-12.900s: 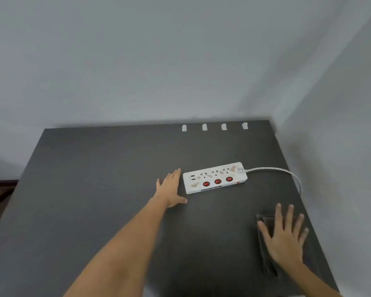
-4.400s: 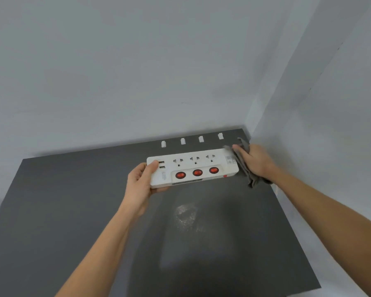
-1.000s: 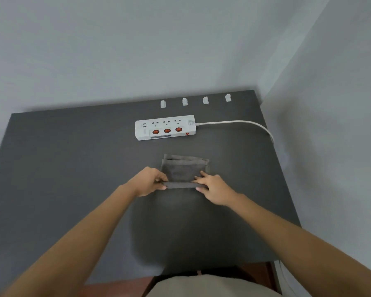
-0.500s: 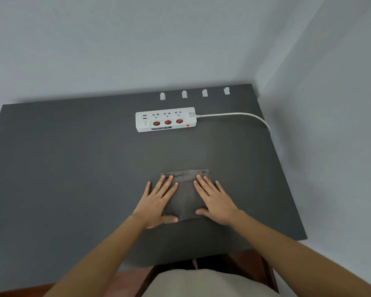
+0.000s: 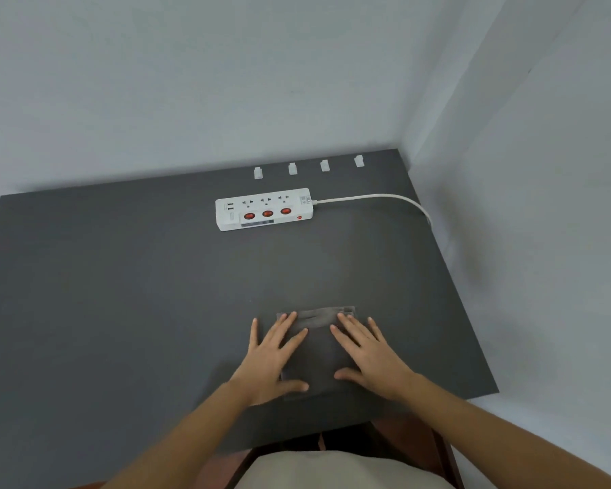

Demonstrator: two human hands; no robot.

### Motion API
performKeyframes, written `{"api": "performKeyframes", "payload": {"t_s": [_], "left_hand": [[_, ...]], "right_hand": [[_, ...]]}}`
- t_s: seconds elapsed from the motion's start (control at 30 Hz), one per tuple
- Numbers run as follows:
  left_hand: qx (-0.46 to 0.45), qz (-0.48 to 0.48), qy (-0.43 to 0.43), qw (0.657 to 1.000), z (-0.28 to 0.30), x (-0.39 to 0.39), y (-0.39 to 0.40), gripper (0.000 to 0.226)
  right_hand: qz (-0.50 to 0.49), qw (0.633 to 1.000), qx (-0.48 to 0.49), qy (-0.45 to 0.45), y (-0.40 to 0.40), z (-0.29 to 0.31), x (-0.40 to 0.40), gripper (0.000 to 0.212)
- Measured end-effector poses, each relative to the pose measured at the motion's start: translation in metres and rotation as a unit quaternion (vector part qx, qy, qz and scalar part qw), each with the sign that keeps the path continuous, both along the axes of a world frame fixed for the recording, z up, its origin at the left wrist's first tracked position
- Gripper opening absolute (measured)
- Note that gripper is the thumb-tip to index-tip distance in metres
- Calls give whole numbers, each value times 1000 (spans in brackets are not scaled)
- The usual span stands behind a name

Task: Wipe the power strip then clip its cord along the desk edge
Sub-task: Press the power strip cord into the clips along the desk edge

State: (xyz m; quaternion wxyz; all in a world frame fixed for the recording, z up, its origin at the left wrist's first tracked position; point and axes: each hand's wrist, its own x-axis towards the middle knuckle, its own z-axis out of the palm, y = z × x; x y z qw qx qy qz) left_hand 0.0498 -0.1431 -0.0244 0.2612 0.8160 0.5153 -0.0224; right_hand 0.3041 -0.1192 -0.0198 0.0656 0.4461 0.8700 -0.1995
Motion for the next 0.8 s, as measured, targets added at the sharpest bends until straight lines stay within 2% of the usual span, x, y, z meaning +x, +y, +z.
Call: {"api": "performKeyframes", "payload": {"t_s": [0.07,0.13,0.2,0.23,0.3,0.37,0.43,0.47,0.5,0.6,0.67,0.73,0.8], "left_hand": [[57,80,-95,991,17,-3,26,67],[112,167,-147,969,33,-6,61,39],[134,243,-185,943,49,-6,102,20],[123,274,-189,935,57,-3,121,26],[98,310,-152,933,68,8,158,47],[89,292,-109,946,69,23,189,47],[95,250,-73,961,66,41,214,28],[94,228,-50,968,60,49,225,25],[88,209,-17,974,52,56,235,33],[85,159,64,982,32,74,260,58],[95,135,86,983,19,83,276,63],[93,123,81,985,8,84,287,59],[77,125,61,987,-3,78,293,52]], "right_hand": [[-54,994,65,73,18,8,6,60],[-128,975,118,138,47,20,17,35],[-193,960,135,153,81,36,30,20],[-226,955,124,145,97,43,38,23],[-288,946,92,115,129,53,53,44],[-334,938,68,67,155,56,67,58],[-340,936,54,74,179,52,78,47],[-339,936,47,84,190,48,83,34],[-339,937,35,82,200,44,86,27],[-353,934,7,60,230,26,97,47],[-356,933,23,36,249,12,103,51],[-354,935,29,11,267,1,108,47],[-345,938,31,20,280,-6,107,33]]}}
